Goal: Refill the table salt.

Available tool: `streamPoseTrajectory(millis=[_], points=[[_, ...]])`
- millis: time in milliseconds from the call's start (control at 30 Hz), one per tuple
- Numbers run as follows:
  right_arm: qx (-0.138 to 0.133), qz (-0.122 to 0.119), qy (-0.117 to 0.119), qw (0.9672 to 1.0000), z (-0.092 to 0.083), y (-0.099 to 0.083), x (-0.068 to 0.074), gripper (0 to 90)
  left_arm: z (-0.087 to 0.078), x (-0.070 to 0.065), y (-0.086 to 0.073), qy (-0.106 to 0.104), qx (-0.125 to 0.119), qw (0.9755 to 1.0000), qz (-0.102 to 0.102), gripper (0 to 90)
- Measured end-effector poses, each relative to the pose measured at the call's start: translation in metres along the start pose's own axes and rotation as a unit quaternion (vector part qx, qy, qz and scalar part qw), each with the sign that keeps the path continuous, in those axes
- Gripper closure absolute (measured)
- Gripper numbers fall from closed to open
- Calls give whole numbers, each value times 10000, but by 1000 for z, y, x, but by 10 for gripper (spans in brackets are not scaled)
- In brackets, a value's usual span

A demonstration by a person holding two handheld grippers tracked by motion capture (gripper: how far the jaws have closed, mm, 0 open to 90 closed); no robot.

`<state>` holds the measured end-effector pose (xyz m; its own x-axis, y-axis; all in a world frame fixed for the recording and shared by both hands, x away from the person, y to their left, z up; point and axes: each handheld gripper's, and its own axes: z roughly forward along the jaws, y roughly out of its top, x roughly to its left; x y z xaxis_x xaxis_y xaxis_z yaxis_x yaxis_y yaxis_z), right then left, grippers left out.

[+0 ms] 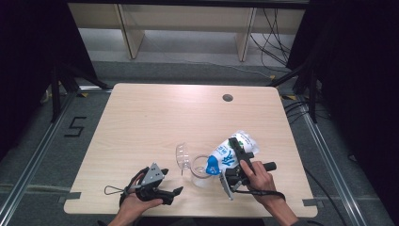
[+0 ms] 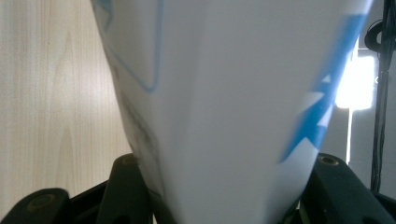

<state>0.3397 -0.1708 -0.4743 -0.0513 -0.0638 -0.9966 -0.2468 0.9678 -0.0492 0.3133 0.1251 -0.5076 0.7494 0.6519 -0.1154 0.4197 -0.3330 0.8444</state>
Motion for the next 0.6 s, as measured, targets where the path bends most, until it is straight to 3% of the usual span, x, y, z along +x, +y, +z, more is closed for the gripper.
streamPoseTrajectory(millis=[33, 67, 133, 400, 600], points=[[76, 187, 19, 9998, -1, 0, 3, 532, 0, 0, 0, 11, -18, 10000, 47, 155], [65, 203, 20, 9998, 0, 1, 3, 533, 0, 0, 0, 21, -22, 10000, 44, 155], [78, 112, 18, 9999, -1, 1, 2, 535, -2, 1, 1, 39, 57, 9999, 76, 155], [106, 164, 28, 9998, -1, 1, 3, 539, -1, 1, 1, 27, 27, 10000, 42, 155], [77, 155, -16, 9998, -1, 1, 4, 540, -2, 2, 1, 12, 60, 9999, 130, 155]])
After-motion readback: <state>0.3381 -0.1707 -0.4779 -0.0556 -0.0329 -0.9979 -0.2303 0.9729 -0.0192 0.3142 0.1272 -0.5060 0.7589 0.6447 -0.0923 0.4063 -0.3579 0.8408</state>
